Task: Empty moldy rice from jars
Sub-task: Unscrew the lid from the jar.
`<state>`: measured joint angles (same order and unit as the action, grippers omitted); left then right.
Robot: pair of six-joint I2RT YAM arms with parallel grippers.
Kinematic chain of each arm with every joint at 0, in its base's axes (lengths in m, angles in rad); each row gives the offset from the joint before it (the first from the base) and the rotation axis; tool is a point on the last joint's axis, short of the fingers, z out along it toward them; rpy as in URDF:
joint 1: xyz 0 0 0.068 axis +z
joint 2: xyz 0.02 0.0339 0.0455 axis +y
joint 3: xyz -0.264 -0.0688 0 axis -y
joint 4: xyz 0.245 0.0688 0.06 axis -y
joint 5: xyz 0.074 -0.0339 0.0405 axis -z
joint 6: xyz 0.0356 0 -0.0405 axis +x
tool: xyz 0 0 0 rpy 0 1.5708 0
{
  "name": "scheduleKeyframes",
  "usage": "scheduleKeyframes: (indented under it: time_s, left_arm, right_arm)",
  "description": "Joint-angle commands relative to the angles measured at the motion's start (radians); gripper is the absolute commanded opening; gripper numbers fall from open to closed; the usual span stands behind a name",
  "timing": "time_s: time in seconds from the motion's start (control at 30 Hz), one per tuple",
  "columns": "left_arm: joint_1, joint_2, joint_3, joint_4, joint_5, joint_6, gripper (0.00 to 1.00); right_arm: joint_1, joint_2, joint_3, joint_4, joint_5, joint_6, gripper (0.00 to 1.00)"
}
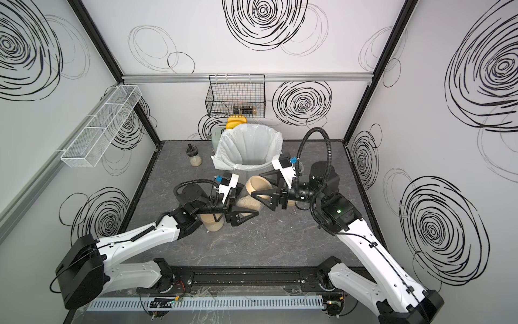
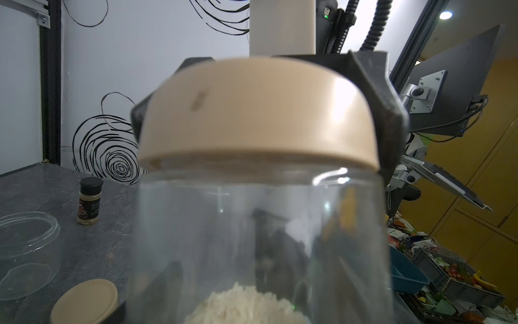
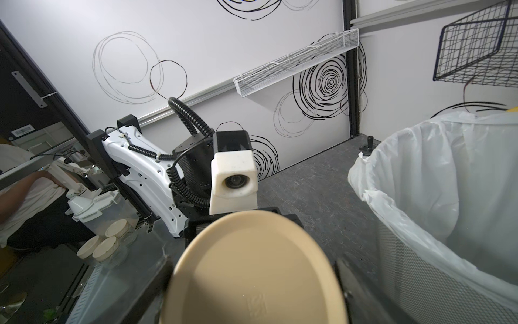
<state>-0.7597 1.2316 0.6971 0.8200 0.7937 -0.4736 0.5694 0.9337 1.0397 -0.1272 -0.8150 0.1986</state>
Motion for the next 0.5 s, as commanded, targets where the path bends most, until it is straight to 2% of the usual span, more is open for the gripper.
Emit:
scheduleKeyframes:
  time_s: [0.0,0.2,0.47]
  left_arm:
    - [0.005,-0.040,0.027,0.256,0.029,-0.064,0.59]
    - [0.005,-0.010,0.041,0.329,0.116,-0.136,0.59]
    - [0.008,0.023,0.039,0.453,0.163,-0.223,0.59]
  right_arm:
    - [0.008,0.034,0.026,-0.064,-0.052,-0.111,0.71]
    - [0.008,0.048,0.042,-0.061,-0.106,-0.154,0.71]
    - [0.009,0.092,0.088,-0.074,-0.179,-0.207,0.73]
